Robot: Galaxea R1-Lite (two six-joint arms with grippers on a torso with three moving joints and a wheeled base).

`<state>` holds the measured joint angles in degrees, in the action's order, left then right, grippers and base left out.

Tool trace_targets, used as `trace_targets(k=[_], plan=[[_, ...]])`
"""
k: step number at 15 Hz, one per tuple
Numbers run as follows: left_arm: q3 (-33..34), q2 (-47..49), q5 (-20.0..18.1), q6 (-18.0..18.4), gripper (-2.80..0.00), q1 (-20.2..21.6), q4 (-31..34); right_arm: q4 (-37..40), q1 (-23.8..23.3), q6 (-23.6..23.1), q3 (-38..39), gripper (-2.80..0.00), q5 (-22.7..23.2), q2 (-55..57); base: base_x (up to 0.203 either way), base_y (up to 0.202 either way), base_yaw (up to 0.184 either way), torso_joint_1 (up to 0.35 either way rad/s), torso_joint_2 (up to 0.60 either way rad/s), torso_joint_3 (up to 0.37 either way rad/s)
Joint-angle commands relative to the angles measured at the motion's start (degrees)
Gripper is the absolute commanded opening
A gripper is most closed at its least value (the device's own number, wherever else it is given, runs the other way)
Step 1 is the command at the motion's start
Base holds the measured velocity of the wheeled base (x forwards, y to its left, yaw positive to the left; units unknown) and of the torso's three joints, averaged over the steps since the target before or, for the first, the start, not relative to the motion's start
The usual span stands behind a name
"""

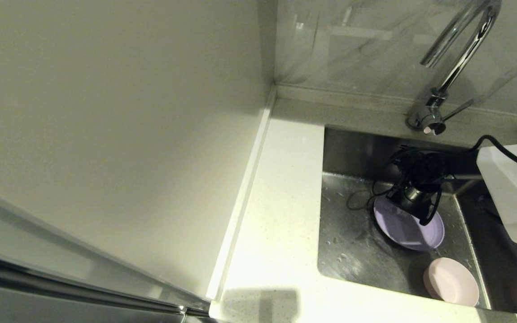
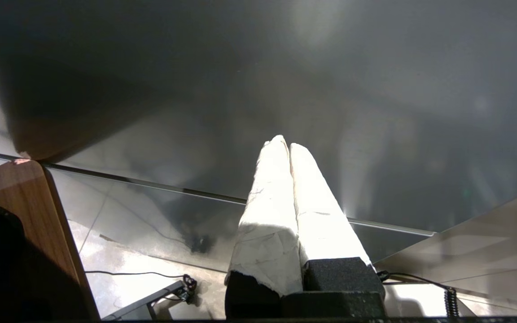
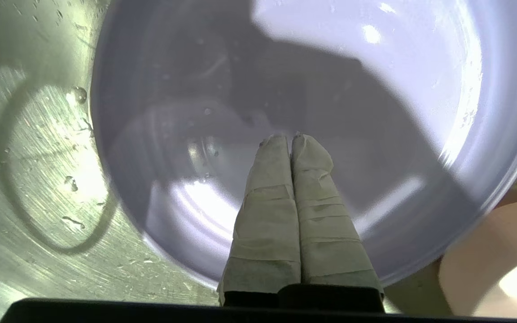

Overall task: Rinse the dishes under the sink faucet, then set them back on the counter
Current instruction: Put a plate back to the table from the sink

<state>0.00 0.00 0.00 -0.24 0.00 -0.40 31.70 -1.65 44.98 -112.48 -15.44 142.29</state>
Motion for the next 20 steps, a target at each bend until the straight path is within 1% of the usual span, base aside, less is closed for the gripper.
trace_targets(k=[1,2,3,4,5,7,9,10,12,14,16,18,20], plan=[[0.13,0.0,0.04,-0.02,-2.8,-0.06,0.0,1.02,-0.06,0.06,-0.14,-2.8,-0.19,-1.63,0.0,0.0,0.0,0.0,0.0,0.0],[0.18,0.0,0.0,-0.02,-2.8,-0.05,0.01,2.02,-0.02,-0.21,-0.46,-2.8,-0.21,-2.0,0.0,0.0,0.0,0.0,0.0,0.0],[0.18,0.0,0.0,-0.02,-2.8,0.0,0.05,2.27,0.12,-1.74,-0.42,-2.8,-0.35,-2.69,0.0,0.0,0.0,0.0,0.0,0.0],[0.18,0.0,0.0,-0.02,-2.8,-0.06,0.02,2.59,0.6,-4.17,-0.04,-2.8,-0.54,-3.72,0.0,0.0,0.0,0.0,0.0,0.0],[0.18,0.0,0.0,-0.02,-2.8,-0.06,0.0,3.08,1.72,-7.57,0.14,-2.8,-0.68,-5.32,0.0,0.0,0.0,0.0,0.0,0.0],[0.17,0.0,0.0,-0.02,-2.8,0.0,0.05,3.61,5.89,-14.79,0.2,-2.8,-0.69,-8.4,0.0,0.0,0.0,0.0,0.0,0.0],[0.18,0.0,0.0,-0.02,-2.8,0.0,0.05,3.5,10.67,-20.28,-0.36,-2.8,-0.64,-9.13,0.0,0.0,0.0,0.0,0.0,0.0],[0.18,0.0,0.0,-0.02,-2.8,0.0,-0.03,3.34,12.44,-22.09,-0.5,0.0,-0.55,-9.07,0.0,0.0,0.0,0.0,0.0,0.0],[0.18,0.0,0.0,-0.02,-2.8,0.0,0.05,1.23,15.24,-24.34,-0.88,0.0,-0.69,-7.28,0.0,0.0,0.0,0.0,0.0,0.0],[0.18,0.0,0.0,-0.02,-2.8,0.0,0.05,-2.7,15.9,-25.52,-0.9,0.0,-1.72,-5.31,0.0,0.0,0.0,0.0,0.0,0.0],[0.18,0.0,0.0,-0.02,-2.8,0.0,0.05,-4.34,15.91,-26.41,-0.83,0.0,-6.85,-2.82,0.0,0.0,0.0,0.0,0.0,0.0],[0.18,0.0,0.0,-0.02,-2.8,0.0,0.05,-5.07,15.18,-27.14,-0.81,0.0,-8.65,-2.1,0.0,0.0,0.0,0.0,0.0,0.0],[0.18,0.0,0.0,-0.02,-2.8,-0.04,0.02,-5.07,14.36,-28.18,-0.81,0.0,-12.15,-2.18,0.0,0.0,0.0,0.0,0.0,0.0]])
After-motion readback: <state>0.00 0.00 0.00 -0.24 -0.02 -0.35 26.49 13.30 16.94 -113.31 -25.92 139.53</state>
